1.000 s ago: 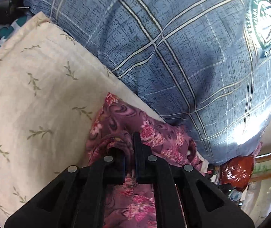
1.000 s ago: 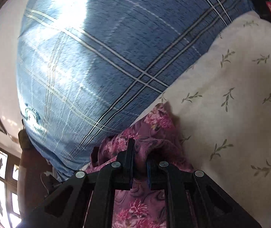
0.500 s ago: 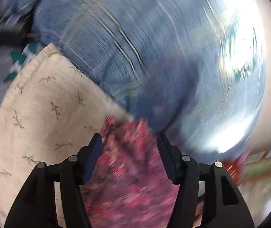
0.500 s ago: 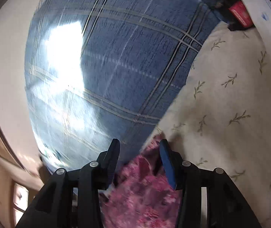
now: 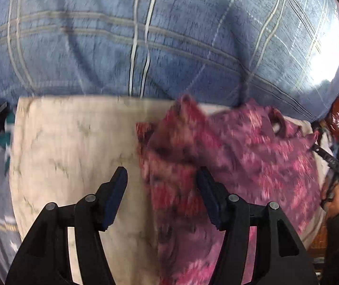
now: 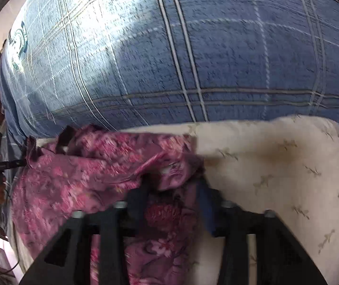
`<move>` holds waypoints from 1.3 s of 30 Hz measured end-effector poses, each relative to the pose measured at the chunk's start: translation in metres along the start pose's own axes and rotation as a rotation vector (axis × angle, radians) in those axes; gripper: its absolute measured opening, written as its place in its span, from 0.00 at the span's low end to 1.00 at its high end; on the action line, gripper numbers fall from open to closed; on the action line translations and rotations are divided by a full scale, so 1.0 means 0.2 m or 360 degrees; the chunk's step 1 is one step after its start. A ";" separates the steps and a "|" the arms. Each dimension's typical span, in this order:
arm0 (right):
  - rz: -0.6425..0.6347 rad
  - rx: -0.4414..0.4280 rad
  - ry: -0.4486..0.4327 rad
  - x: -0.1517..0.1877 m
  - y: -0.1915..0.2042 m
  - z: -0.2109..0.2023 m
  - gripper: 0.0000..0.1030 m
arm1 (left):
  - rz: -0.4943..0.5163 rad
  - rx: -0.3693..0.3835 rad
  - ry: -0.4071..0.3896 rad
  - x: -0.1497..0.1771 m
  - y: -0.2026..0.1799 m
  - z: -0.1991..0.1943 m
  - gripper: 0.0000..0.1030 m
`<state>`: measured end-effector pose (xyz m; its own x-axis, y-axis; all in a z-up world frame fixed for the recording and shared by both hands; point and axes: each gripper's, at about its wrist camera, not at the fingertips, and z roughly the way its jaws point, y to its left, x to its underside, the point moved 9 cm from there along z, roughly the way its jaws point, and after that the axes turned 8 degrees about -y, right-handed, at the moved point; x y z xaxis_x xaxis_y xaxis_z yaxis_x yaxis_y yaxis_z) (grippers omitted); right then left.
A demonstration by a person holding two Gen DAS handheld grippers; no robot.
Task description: Fold small clothes
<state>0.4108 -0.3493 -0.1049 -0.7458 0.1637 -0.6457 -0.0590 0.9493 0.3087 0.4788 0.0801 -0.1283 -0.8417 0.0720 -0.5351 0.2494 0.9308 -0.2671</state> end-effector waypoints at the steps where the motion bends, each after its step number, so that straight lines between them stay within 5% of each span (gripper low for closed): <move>1: 0.0106 -0.0062 -0.0031 -0.07 0.00 0.01 0.11 | -0.0001 -0.0017 -0.0066 -0.05 -0.01 -0.01 0.52; 2: 0.0209 -0.0091 -0.0079 -0.12 -0.01 0.00 0.11 | -0.0028 -0.0052 -0.0137 -0.10 -0.01 -0.01 0.34; 4: 0.0442 -0.0061 -0.0169 -0.21 -0.10 0.00 0.17 | -0.0219 -0.0085 -0.0160 -0.15 0.06 0.02 0.14; 7: 0.0637 0.0003 -0.0187 -0.22 -0.23 -0.01 0.22 | -0.0552 -0.0059 -0.0153 -0.13 0.21 0.03 0.14; 10: 0.0697 -0.0106 -0.0218 -0.17 -0.26 -0.06 0.48 | -0.0577 0.0020 -0.0150 -0.10 0.27 0.00 0.15; 12: 0.0708 -0.0146 -0.0218 -0.12 -0.27 -0.07 0.54 | -0.0530 0.0069 -0.0157 -0.09 0.25 -0.04 0.19; 14: 0.0727 -0.0155 -0.0179 -0.06 -0.27 -0.04 0.54 | -0.0519 0.0170 -0.0136 -0.08 0.23 -0.06 0.51; 15: 0.0739 -0.0151 -0.0158 -0.05 -0.27 -0.02 0.54 | -0.0514 0.0198 -0.0121 -0.07 0.18 -0.05 0.58; 18: 0.0703 -0.0142 -0.0087 -0.01 -0.21 0.08 0.52 | -0.0427 0.0237 -0.0073 -0.05 0.06 -0.02 0.61; 19: 0.0614 -0.0123 -0.0068 0.00 -0.17 0.10 0.37 | -0.0376 0.0216 -0.0089 -0.05 0.02 -0.02 0.49; 20: 0.0532 -0.0114 -0.0050 0.00 -0.13 0.10 0.10 | -0.0291 0.0168 -0.0121 -0.06 -0.01 -0.02 0.08; 22: 0.0395 -0.0080 -0.0145 -0.05 -0.06 0.05 0.10 | -0.0212 0.0057 -0.0172 -0.08 -0.05 -0.05 0.02; 26: 0.0460 -0.0113 -0.0409 -0.21 -0.06 -0.10 0.06 | -0.0303 0.0012 -0.0307 -0.16 0.01 -0.10 0.02; 29: 0.0492 0.0080 -0.0246 -0.16 -0.20 0.05 0.05 | -0.0341 -0.0195 -0.0165 -0.11 0.12 0.06 0.02; 30: 0.0501 0.0154 -0.0113 -0.10 -0.25 0.13 0.05 | -0.0356 -0.0222 -0.0122 -0.08 0.14 0.10 0.03; 32: 0.0550 0.0206 -0.0091 -0.06 -0.30 0.12 0.07 | -0.0433 -0.0177 -0.0138 -0.06 0.15 0.09 0.05; 36: 0.0618 0.0002 -0.0294 -0.07 -0.23 -0.12 0.11 | -0.0506 -0.0026 -0.0221 -0.04 0.14 -0.13 0.09; 39: 0.0526 -0.0189 -0.0295 0.00 -0.05 -0.29 0.20 | -0.0408 0.0039 -0.0275 0.05 0.06 -0.34 0.39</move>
<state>0.3725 -0.3746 -0.0680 -0.6057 0.5111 -0.6098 0.0796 0.8015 0.5927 0.4405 0.1169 -0.0833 -0.7853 -0.2279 -0.5756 0.0529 0.9017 -0.4291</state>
